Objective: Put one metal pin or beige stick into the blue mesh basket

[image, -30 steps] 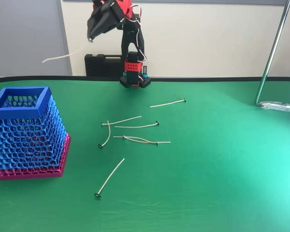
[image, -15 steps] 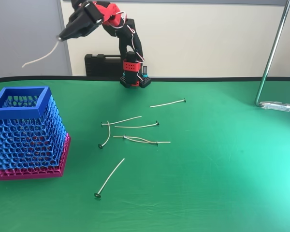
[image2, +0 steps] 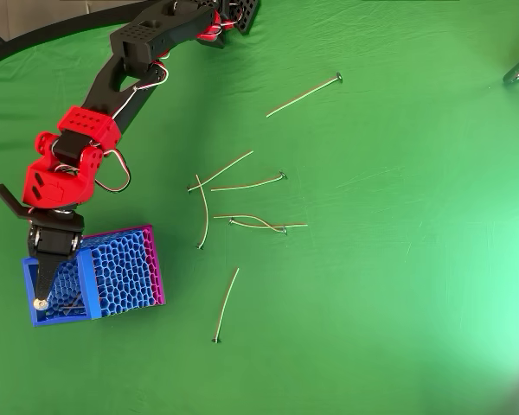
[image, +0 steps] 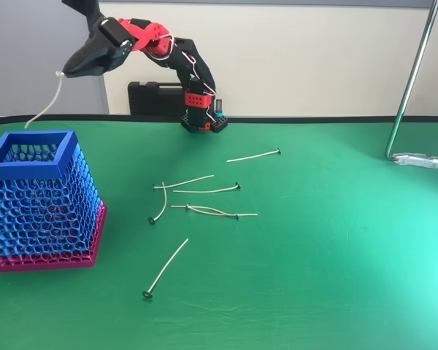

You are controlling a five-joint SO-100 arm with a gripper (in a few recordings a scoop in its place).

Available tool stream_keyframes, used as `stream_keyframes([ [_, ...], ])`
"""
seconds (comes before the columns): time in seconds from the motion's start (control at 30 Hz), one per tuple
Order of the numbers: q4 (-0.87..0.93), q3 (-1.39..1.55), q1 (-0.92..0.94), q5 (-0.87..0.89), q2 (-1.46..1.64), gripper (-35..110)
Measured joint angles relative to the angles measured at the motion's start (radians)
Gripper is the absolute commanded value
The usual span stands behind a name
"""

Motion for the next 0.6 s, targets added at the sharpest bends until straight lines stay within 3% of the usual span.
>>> stream_keyframes([
  [0.13, -0.044, 0.049, 0.038, 0.098, 0.003, 0],
  [0.6, -0.029, 0.017, 0.057, 0.176, -0.063, 3],
])
